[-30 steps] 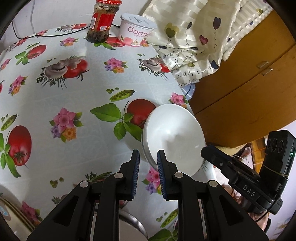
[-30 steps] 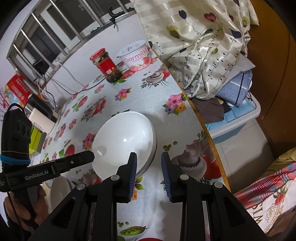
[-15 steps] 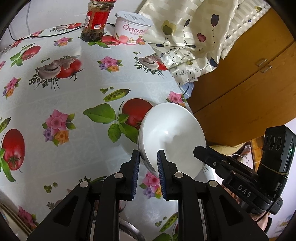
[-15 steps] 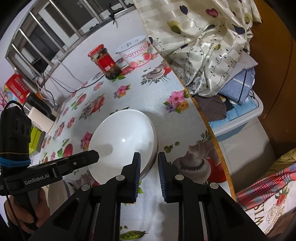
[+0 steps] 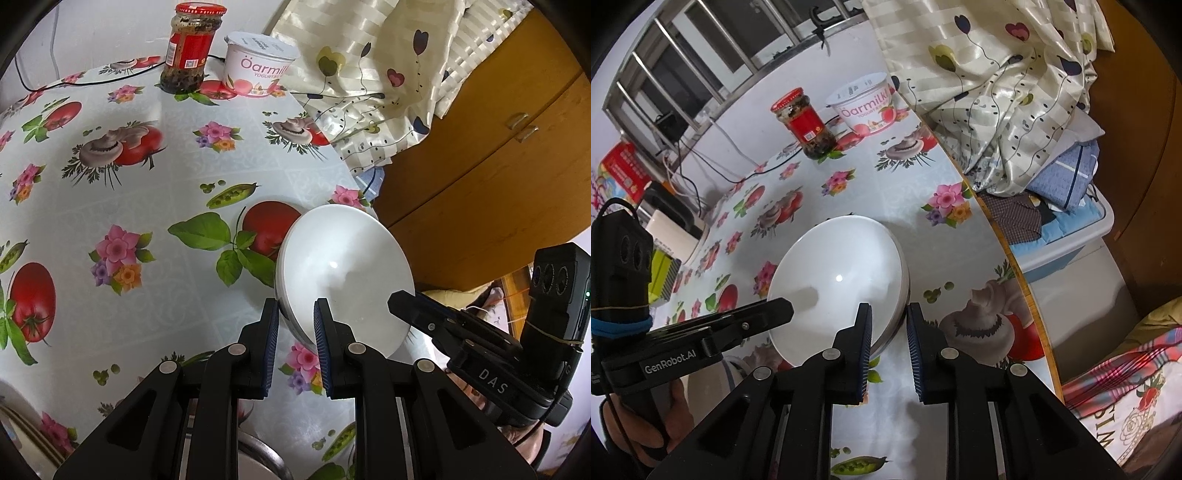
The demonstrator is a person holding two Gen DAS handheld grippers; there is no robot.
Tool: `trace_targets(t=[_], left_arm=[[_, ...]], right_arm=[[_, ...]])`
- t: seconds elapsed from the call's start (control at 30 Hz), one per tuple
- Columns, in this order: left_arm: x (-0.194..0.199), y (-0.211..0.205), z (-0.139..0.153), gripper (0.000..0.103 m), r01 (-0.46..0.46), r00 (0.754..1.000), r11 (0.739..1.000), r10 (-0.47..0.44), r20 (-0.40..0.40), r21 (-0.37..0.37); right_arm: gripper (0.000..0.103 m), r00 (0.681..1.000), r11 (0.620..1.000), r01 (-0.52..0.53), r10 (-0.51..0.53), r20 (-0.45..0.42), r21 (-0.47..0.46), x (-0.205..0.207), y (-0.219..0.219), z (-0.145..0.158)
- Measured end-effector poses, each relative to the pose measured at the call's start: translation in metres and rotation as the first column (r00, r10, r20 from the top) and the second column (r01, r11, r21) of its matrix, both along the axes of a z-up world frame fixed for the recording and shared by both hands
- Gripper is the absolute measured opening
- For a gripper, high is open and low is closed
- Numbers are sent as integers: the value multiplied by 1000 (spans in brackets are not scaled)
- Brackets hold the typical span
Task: Organize plates and bowls
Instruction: 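Lift the white bowl with the left tool and carry it over the steel bowl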
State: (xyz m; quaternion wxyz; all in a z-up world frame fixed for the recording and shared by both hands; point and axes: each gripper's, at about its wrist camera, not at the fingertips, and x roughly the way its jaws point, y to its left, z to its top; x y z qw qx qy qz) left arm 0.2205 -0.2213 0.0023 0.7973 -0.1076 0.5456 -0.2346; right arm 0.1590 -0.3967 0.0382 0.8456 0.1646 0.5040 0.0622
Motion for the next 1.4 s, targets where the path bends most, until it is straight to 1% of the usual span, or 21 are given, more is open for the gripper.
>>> trace_targets(t=[0.47,0.97,1.4], left_arm=[[-16,10,20,20,1,999,1000,0,47,-17],[-39,37,46,20,-41,994,998,45,100,-39],[-63,66,64,20,-81,987,995,88,137,-50]], right_arm=[[19,999,1000,-15,15,46,-12,-9,11,30],[19,995,998,-57,59,86,-25,-22,39,59],[19,988,994,-105,108,109,-28,-33,67,75]])
